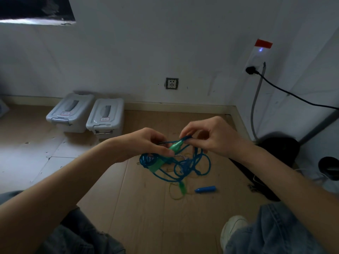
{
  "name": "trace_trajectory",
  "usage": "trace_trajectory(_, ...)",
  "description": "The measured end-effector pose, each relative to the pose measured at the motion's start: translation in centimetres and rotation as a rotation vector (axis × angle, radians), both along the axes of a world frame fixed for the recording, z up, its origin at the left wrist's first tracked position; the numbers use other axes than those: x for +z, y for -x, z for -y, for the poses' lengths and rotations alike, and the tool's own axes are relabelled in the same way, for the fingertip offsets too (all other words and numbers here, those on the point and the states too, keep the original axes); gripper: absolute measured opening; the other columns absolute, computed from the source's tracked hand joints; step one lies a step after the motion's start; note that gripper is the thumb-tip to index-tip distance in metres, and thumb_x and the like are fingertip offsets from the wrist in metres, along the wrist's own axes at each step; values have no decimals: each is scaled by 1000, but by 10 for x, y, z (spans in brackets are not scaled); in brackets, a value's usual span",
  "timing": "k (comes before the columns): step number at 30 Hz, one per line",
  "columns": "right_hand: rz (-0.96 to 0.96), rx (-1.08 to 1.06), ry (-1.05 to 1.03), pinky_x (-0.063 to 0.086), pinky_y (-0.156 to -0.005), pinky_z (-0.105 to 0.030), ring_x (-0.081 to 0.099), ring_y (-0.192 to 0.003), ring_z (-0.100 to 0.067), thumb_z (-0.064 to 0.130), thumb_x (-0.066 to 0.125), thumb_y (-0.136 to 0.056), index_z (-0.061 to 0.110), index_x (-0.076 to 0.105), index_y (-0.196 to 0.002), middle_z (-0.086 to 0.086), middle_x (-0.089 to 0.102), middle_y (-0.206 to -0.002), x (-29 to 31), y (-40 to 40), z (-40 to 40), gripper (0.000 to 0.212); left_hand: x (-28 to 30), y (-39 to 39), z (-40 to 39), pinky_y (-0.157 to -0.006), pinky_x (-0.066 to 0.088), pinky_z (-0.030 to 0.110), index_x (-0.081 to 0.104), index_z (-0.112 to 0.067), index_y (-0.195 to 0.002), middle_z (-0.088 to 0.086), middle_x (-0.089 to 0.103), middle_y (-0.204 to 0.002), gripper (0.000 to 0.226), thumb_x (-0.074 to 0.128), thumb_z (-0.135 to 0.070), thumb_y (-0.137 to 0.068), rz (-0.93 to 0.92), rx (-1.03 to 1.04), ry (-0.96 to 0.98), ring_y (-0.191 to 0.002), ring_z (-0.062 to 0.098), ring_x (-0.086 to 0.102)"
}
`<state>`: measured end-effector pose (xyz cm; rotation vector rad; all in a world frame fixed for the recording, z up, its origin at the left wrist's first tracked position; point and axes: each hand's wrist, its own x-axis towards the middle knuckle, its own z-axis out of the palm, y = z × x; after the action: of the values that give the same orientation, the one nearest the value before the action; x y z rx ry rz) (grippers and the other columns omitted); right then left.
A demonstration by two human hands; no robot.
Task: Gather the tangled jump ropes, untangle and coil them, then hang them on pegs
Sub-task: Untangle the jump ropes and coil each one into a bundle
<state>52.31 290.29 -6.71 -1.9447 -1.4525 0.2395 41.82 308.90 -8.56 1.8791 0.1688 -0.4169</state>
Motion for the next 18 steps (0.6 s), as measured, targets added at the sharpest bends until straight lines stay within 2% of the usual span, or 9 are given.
trace_trajectory(3, 229, -49, 58, 53, -63, -28, 64, -69, -9, 18, 71, -80, 12, 73, -88, 2, 70, -81, -6, -3, 0, 10, -2, 1, 1, -53, 44, 9, 68, -19, -86, -11, 67, -68, 30, 67, -41, -66, -27, 6, -16, -60, -2, 61)
trace_trajectory(5, 182, -164, 36, 53, -62, -21, 63, -68, -9, 16, 69, -81, 14, 72, -84, 3, 68, -77, -13, -9, -1, 4, -6, -2, 1, -49, 40, 7, 69, -22, -84, -13, 64, -63, 31, 65, -47, -66, -47, 22, -124, -53, -6, 55)
trace_trajectory(7, -27, -374, -44, 52, -54, -14, 62, -59, -7, 9, 65, -84, 17, 66, -78, 6, 64, -70, -17, -19, -1, 10, -13, -3, -2, -46, 38, 8, 69, -21, -89, -13, 59, -60, 32, 65, -47, -71, -71, 27, -300, -47, -5, 51)
trace_trajectory(10, -587, -715, -301, 52, -46, -20, 62, -49, -7, 5, 50, -93, 13, 54, -78, -4, 64, -72, -11, -37, 7, 17, -26, 2, -14, -47, 38, 9, 68, -10, -100, -8, 56, -65, 30, 62, -34, -83, -102, -26, -523, -50, 0, 47)
trace_trajectory(11, -696, -758, -353, 50, -43, -19, 62, -47, -8, 5, 46, -95, 12, 51, -81, -7, 65, -71, -7, -41, 12, 17, -29, 4, -19, -47, 38, 9, 68, -9, -100, -7, 55, -65, 28, 63, -31, -84, -127, -7, -548, -50, 0, 46)
trace_trajectory(15, -906, -647, -288, 46, -40, -16, 60, -42, -9, 5, 42, -97, 7, 48, -87, -12, 62, -67, -5, -35, 16, 12, -26, 6, -24, -45, 35, 14, 68, -13, -81, -5, 51, -55, 27, 58, -37, -85, -122, 143, -464, -45, 4, 42)
trace_trajectory(18, -913, -571, -219, 49, -44, -17, 61, -46, -10, 4, 43, -96, 6, 50, -87, -13, 61, -67, -7, -26, 9, 11, -19, 1, -13, -46, 35, 11, 65, -21, -68, -10, 53, -48, 31, 52, -42, -87, -20, 179, -357, -45, 2, 44)
